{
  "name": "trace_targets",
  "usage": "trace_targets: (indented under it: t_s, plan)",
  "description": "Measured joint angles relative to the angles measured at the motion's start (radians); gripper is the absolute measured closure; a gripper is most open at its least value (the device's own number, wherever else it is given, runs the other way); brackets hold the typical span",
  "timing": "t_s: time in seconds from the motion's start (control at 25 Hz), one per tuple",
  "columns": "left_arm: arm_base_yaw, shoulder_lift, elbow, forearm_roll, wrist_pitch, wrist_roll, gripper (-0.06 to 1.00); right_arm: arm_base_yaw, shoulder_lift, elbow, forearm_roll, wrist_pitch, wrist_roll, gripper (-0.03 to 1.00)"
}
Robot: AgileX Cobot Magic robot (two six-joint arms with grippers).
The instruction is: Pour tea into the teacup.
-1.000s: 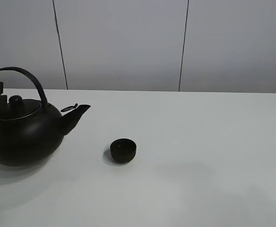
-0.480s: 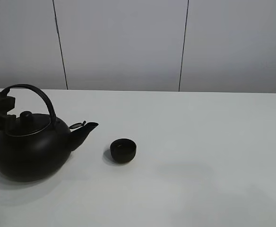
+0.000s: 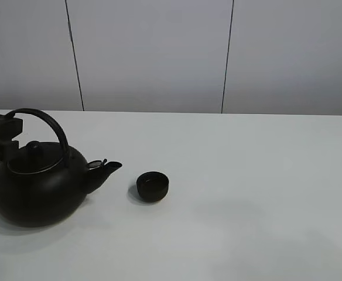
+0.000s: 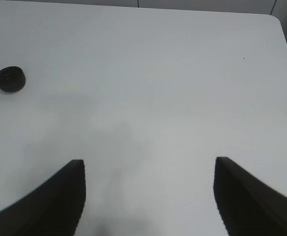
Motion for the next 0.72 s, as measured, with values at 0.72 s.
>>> trace_targets:
  t_s: [0.72]
  plan:
    - [0.0,-0.119,0.198,-0.134,-0.034,-0.069,0.66,0.0,0.0,0.0,0.0,0.0,0.0,0.46]
